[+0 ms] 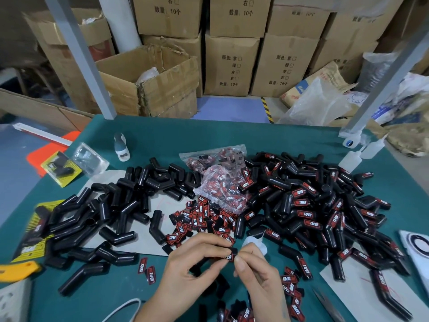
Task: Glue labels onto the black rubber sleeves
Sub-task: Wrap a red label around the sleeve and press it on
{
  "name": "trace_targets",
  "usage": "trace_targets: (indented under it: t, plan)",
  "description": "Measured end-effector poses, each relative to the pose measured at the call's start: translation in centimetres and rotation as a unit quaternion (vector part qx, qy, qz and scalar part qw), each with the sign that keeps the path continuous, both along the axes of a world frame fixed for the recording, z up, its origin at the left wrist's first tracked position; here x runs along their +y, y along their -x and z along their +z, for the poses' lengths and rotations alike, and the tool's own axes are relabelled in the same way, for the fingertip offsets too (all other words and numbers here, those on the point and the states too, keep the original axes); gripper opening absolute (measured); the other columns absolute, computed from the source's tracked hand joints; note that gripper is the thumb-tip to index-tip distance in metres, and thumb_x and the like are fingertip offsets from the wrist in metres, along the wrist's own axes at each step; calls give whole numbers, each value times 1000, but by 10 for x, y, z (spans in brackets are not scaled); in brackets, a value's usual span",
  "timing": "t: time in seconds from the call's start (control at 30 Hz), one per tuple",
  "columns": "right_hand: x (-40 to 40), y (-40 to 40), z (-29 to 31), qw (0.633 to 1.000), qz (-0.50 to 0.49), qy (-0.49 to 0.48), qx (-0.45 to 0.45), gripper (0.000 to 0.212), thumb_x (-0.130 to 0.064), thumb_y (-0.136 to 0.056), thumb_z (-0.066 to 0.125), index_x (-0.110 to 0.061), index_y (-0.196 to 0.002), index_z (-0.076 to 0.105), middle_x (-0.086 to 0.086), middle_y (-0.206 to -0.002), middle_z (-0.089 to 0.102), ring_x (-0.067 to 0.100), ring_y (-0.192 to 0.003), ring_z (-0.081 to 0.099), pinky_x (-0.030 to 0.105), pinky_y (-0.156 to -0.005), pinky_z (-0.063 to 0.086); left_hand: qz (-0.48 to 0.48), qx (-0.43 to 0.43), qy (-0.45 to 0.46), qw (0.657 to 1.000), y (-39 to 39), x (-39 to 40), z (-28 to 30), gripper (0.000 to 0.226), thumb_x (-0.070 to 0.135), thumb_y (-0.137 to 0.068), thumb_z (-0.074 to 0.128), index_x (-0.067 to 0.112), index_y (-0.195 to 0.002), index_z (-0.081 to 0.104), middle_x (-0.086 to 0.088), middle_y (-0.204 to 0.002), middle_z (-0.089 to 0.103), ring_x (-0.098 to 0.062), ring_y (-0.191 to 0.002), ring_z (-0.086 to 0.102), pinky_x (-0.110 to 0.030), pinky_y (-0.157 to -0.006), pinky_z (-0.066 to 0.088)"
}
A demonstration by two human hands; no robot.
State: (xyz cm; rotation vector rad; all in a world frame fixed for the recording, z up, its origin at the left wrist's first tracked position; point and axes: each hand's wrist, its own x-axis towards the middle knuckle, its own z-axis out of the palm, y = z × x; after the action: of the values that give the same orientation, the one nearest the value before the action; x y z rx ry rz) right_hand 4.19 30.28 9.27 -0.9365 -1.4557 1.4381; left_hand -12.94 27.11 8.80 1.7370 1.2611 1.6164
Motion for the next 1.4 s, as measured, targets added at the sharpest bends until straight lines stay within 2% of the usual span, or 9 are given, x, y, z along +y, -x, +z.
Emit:
trace_targets:
  t: [0.17, 0.37, 0.53, 0.63, 0.73, 0.9, 0.97, 1.17, 1.4]
  plan:
    - [2, -1, -7, 1000, -13, 16, 23, 27, -42, -87, 69, -21, -73, 76, -5, -77, 54, 4, -67, 48, 15, -63, 38, -9, 13, 1, 1000, 7, 0, 2, 17, 7, -91, 78, 16, -106, 80, 4, -118, 76, -22, -107, 74, -32, -94, 57]
    - [1, -3, -9, 1000, 10, 22, 3, 39, -60, -90, 70, -25, -71, 73, -6, -78, 52, 5, -70, 49, 17, -66, 38, -15, -19, 7, 1000, 4, -1, 3, 8, 17, -98, 74, 17, -104, 79, 2, -117, 77, -24, -101, 75, -45, -77, 63]
    - [1, -5, -17, 994, 53, 99, -13, 63, -75, -86, 65, -14, -71, 64, -7, -63, 47, 10, -62, 43, 20, -66, 37, -38, 3, 11, 999, 1, -1, 4, 14, 9, -95, 77, 12, -108, 80, 3, -122, 75, -22, -107, 75, -31, -94, 58]
    - [2, -7, -21, 989, 83, 122, -15, 58, -75, -91, 59, -19, -77, 65, -3, -61, 45, 15, -63, 39, 21, -65, 35, -45, -5, 31, 998, 5, -1, 6, 18, 13, -97, 74, 23, -112, 75, 3, -125, 74, -24, -112, 73, -34, -96, 58]
    - [5, -3, -20, 989, 85, 115, -26, 51, -74, -94, 54, -29, -71, 60, -4, -63, 44, 16, -64, 39, 33, -70, 33, -42, -20, 74, 996, 9, -2, 7, 21, 16, -97, 73, 31, -111, 69, 5, -127, 74, -20, -109, 74, -37, -93, 59]
    - [8, 7, -18, 988, 91, 124, -15, 59, -72, -95, 56, -15, -78, 59, -3, -65, 39, 16, -65, 35, 46, -72, 28, -44, -63, 134, 988, 16, 1, 14, 20, 18, -96, 70, 34, -107, 69, 5, -126, 75, -18, -113, 73, -28, -93, 58]
    - [11, 10, -14, 989, 88, 116, -7, 59, -71, -95, 57, -16, -73, 53, -4, -65, 38, 16, -65, 35, 44, -72, 30, -45, -63, 137, 988, 18, 3, 17, 18, 20, -96, 68, 34, -107, 69, 6, -127, 75, -17, -119, 70, -25, -100, 54]
    - [36, 24, 21, 995, 79, 33, -42, 48, -65, -99, 47, -31, -65, 45, -10, -65, 39, 12, -64, 35, 25, -64, 31, -46, -134, 111, 984, 23, 23, 36, 16, 14, -96, 66, 27, -105, 68, -3, -128, 74, -22, -117, 71, -27, -95, 56]
    - [49, 34, 41, 996, 87, -14, -17, 44, -51, -102, 47, -29, -64, 40, -9, -64, 36, 12, -64, 35, 28, -63, 31, -31, -118, 85, 989, 29, 27, 56, 13, 14, -96, 66, 22, -105, 68, -2, -126, 75, -22, -116, 71, -26, -92, 57]
